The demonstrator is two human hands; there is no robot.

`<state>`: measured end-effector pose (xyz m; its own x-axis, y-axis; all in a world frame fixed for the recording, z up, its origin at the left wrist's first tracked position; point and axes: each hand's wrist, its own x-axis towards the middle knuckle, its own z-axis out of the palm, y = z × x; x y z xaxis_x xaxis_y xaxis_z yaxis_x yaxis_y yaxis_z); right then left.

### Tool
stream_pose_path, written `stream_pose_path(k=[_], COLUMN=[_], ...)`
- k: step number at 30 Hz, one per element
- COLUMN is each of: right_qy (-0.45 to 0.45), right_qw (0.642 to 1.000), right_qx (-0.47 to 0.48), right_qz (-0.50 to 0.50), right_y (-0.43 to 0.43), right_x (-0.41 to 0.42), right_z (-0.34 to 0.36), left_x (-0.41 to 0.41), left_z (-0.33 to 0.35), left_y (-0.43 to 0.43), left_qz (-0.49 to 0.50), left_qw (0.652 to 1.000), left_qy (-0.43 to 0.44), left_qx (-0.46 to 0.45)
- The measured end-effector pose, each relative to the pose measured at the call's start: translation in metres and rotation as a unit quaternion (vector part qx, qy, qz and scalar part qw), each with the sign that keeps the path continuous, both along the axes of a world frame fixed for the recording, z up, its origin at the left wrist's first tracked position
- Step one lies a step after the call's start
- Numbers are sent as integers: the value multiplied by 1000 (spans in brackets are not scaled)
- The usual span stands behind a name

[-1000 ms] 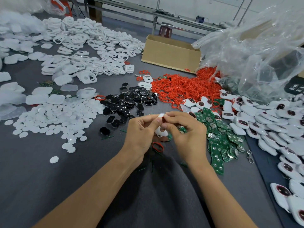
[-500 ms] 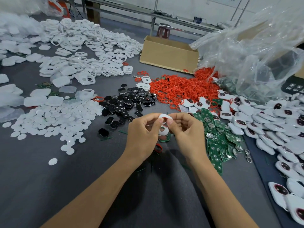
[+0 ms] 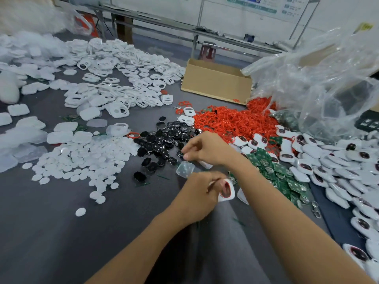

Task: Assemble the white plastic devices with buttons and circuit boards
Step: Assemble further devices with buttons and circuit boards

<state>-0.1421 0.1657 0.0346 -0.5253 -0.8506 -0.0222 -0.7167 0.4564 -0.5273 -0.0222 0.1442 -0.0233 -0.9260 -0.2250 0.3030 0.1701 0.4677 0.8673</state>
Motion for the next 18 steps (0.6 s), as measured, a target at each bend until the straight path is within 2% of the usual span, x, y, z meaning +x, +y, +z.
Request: stream_pose_path(k=[3,6,11,12,14,16,18], right_qy=[64,98,95,65,-91,-276,-370], right_qw=[997,993,995,998,983,911,842], right_qx=[44,63,16,-24,-154,-302,-389], right_qz=[19,23,23,6,-38,-58,-57], right_y=[-24,-35,-24,-16,7,37,65], right_x=[-1,0,4,4,3,4,8], right_z=[-1,-3,-3,-1,1,1,-4], left_x=[3,4,2,2,1,0,-3], left_z=[-2,0,-1,-2,-1,-1,0], left_y=[2,2,2,1,-1,-4,-7], left_qz=[-10,-5,7,14,38,85,131], left_qw=[998,999,999,1000,999,994,988], left_qy=[15,24,19,17,9,6,7], left_qx=[-57,-44,-32,-16,33,72,82])
